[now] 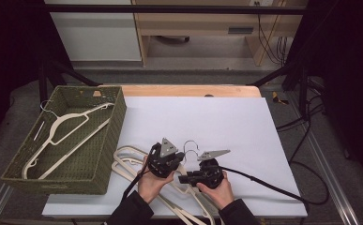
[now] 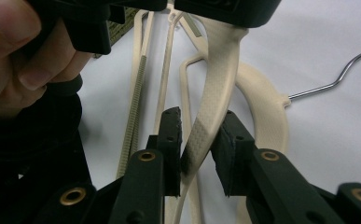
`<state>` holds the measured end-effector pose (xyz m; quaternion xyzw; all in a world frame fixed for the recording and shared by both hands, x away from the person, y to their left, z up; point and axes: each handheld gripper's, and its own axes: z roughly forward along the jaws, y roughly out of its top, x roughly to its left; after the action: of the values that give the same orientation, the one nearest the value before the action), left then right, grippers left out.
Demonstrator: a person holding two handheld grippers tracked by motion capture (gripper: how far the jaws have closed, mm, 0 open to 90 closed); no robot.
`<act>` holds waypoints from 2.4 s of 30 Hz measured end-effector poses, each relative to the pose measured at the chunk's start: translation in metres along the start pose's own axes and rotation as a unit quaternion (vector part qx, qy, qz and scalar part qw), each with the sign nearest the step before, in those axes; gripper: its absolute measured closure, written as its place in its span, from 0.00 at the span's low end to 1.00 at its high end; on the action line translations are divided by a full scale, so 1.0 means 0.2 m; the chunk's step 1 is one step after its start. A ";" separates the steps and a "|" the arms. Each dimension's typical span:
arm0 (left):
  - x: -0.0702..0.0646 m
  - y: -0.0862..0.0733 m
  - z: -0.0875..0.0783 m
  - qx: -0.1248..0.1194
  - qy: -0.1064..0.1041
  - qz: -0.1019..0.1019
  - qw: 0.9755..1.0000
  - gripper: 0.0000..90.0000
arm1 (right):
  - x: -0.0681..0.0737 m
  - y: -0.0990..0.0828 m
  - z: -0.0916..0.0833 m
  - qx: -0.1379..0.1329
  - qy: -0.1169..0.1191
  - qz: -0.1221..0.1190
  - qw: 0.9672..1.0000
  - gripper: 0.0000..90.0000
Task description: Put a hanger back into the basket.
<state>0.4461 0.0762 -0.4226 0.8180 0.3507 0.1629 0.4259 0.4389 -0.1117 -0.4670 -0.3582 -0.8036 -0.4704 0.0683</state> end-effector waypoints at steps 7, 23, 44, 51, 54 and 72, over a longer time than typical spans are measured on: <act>0.04 0.03 -0.11 -0.019 -0.024 0.010 0.999 0.90 | 0.02 0.01 -0.03 -0.016 0.018 0.015 1.000 0.88; 0.26 0.02 -0.51 -0.092 -0.050 0.038 0.994 0.22 | 0.08 0.08 -0.20 -0.037 0.042 -0.007 0.998 0.97; 0.21 -0.03 -0.37 0.002 -0.140 0.118 0.983 0.51 | 0.14 0.17 -0.34 0.004 0.081 -0.099 0.992 0.97; 0.19 -0.03 -0.35 0.026 -0.165 0.134 0.977 0.77 | 0.14 0.16 -0.32 0.017 0.085 -0.108 0.990 0.97; 0.18 -0.03 -0.36 0.033 -0.163 0.144 0.975 0.79 | 0.13 0.16 -0.31 0.022 0.085 -0.107 0.990 0.96; 0.08 -0.03 -0.43 0.002 -0.172 0.116 0.978 0.96 | 0.14 0.18 -0.41 -0.074 -0.019 -0.142 0.987 0.56</act>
<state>0.4052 0.1399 -0.3780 0.8695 0.1755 0.0672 0.4567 0.4230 -0.1523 -0.3845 -0.2533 -0.8107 -0.5263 -0.0414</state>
